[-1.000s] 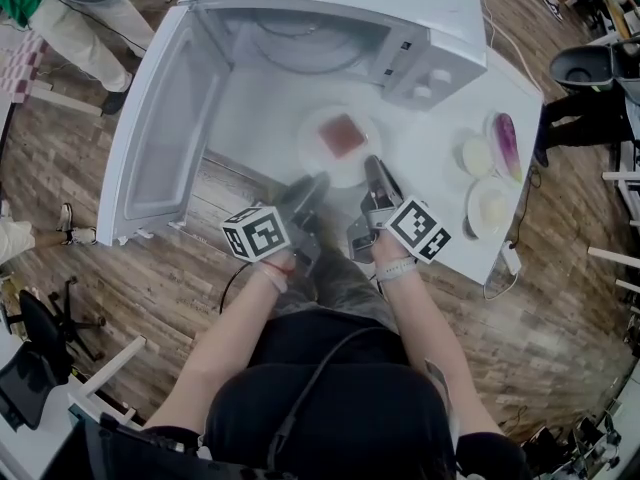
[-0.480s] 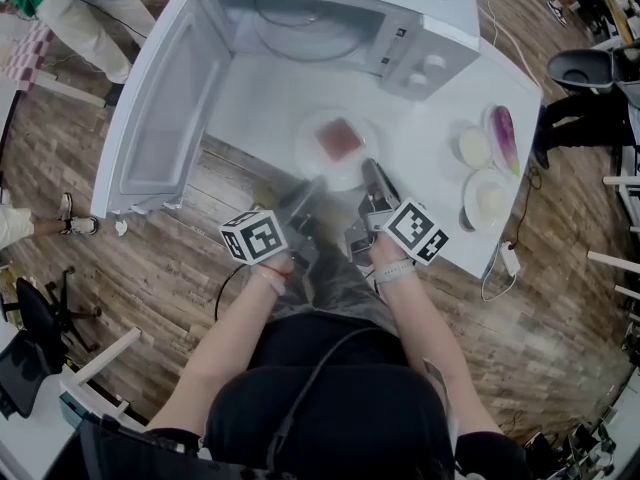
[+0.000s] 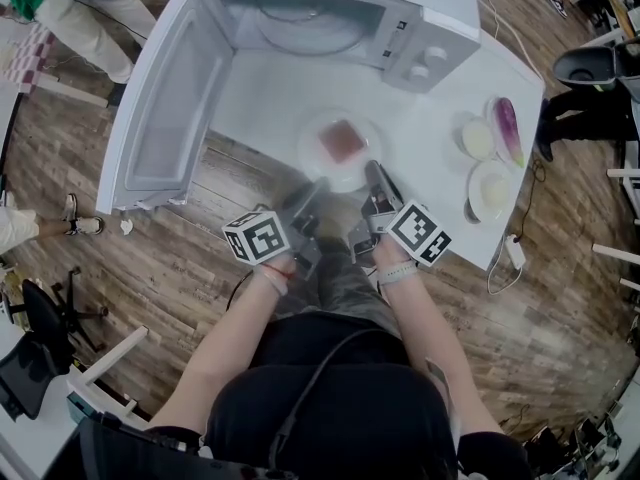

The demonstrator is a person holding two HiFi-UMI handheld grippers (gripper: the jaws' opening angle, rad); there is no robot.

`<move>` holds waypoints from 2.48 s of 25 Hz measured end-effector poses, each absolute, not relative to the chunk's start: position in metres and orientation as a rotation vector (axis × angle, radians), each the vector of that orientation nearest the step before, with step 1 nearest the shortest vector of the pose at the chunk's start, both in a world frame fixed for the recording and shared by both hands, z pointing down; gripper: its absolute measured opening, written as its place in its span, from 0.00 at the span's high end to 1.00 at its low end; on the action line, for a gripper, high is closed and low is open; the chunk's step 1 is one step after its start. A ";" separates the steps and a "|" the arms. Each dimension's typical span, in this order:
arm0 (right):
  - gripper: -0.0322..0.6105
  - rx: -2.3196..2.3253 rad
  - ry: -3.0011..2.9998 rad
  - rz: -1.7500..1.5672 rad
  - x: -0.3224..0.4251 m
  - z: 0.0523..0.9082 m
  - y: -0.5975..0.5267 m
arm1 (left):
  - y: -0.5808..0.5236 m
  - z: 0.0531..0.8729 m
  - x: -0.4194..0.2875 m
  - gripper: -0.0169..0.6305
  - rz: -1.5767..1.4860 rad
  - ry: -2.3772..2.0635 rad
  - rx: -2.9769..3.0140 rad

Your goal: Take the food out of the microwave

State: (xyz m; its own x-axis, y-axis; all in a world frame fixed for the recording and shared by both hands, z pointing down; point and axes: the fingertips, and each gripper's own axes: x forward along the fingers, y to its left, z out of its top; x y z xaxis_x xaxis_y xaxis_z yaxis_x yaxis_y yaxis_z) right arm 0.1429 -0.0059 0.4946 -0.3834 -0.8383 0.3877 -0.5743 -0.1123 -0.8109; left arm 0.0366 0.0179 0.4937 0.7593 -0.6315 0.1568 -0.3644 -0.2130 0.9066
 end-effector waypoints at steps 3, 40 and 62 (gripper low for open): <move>0.86 -1.581 1.892 -1.493 0.141 0.494 -0.004 | 0.019 0.493 0.035 0.88 -0.285 -0.756 1.830; 0.86 -1.701 1.699 -1.492 0.102 0.514 0.048 | 0.052 0.511 -0.008 0.88 -0.164 -0.607 1.850; 0.87 -1.726 1.645 -1.507 0.097 0.526 0.059 | 0.059 0.523 -0.013 0.88 -0.144 -0.578 1.853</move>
